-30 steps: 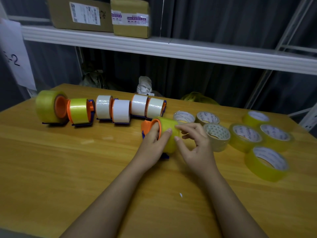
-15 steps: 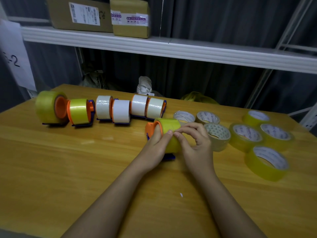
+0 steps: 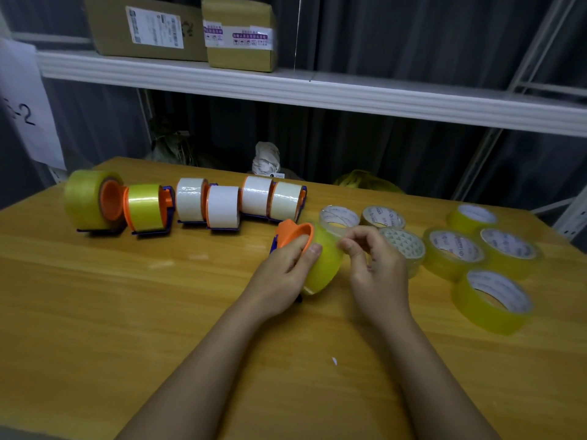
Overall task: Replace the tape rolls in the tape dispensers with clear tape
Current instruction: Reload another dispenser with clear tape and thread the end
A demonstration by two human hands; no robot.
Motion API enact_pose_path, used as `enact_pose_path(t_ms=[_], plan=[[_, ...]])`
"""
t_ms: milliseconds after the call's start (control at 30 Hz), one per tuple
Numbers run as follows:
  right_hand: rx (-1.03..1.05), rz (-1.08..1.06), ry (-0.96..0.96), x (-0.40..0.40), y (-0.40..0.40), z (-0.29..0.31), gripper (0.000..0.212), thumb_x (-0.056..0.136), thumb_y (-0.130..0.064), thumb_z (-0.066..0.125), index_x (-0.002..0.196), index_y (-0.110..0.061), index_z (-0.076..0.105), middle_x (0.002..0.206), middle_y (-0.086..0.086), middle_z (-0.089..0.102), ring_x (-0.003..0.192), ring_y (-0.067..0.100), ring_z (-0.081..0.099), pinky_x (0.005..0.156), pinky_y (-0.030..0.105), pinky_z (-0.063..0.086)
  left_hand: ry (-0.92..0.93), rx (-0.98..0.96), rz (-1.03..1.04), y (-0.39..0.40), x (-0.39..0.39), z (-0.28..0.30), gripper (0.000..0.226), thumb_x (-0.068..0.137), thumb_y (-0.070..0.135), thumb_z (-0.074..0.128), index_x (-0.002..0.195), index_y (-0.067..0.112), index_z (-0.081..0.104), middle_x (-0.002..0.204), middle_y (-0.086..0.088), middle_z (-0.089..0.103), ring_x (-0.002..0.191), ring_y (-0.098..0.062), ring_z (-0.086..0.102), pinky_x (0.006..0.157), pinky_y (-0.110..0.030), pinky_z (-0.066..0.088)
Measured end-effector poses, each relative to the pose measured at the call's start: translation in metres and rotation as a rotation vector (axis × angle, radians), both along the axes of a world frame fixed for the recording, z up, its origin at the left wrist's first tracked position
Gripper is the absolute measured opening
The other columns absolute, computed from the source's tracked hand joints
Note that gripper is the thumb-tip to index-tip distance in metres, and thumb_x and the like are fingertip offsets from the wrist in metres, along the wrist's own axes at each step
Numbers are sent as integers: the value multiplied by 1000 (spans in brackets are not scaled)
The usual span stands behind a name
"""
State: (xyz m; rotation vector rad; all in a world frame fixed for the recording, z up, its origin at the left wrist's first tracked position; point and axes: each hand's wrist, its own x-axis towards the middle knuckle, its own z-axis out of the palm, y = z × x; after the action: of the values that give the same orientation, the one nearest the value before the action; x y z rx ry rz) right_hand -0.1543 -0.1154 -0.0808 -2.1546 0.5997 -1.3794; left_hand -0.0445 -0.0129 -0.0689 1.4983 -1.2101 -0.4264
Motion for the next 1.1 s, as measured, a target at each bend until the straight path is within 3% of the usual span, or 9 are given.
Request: enact_pose_path(t_ms=[167,333,500,567,667,767,900,1000,1100], plan=[[196,168,-36,0,2,5,28,90,-3,62,81,-30,59,74,-15,63,75,8,62,70,19,49,-8,-22,35,1,5,4,49,86,59,42,83,15,64,74,-25,55,69,-40,53,60,-55,44],[182,204,-59,-2,3,7,13,86,-18,61,83,-31,60,84,-5,63,82,11,60,75,20,48,93,-16,-37,6,4,10,57,92,54,42,91,1,63,86,-31,56,72,-35,52,60,-32,40],[207,237,-37,-2,5,8,18,91,-2,61,84,-19,60,98,-8,70,97,4,65,85,19,50,237,55,-20,9,3,7,39,100,38,31,73,28,58,65,8,60,59,11,53,59,-8,38],[207,242,-28,-3,4,7,19,90,0,62,84,-18,61,99,-8,71,98,4,66,87,21,51,290,87,-32,9,3,6,39,100,41,33,72,32,58,74,12,57,62,14,53,71,-13,41],[222,276,-63,-3,2,6,13,90,-4,63,88,-17,66,100,-6,72,99,7,66,89,24,52,359,91,-6,6,5,4,29,95,51,39,78,43,61,95,18,60,96,7,56,101,-31,40],[272,363,-91,-3,1,8,9,91,-18,63,97,-16,69,105,-4,72,104,9,66,89,23,51,374,82,-21,3,7,2,32,86,65,41,83,51,70,93,16,69,103,-9,60,104,-42,41],[281,419,-20,-5,2,11,54,80,-66,59,117,-27,61,127,-6,61,123,5,53,99,18,43,435,57,-28,1,10,1,53,83,74,42,99,32,71,101,-6,70,102,-29,63,100,-53,43],[216,358,280,-5,7,7,93,60,-59,80,140,-44,35,147,-18,32,136,-1,30,106,19,32,485,64,10,0,11,5,62,81,74,46,110,23,67,109,-10,68,104,-26,64,99,-49,46],[153,282,397,-2,12,3,107,59,-49,87,145,-43,22,143,-25,26,131,-7,26,102,17,30,523,51,6,-2,9,5,43,91,58,40,98,26,67,94,-1,72,91,-17,69,89,-39,53]])
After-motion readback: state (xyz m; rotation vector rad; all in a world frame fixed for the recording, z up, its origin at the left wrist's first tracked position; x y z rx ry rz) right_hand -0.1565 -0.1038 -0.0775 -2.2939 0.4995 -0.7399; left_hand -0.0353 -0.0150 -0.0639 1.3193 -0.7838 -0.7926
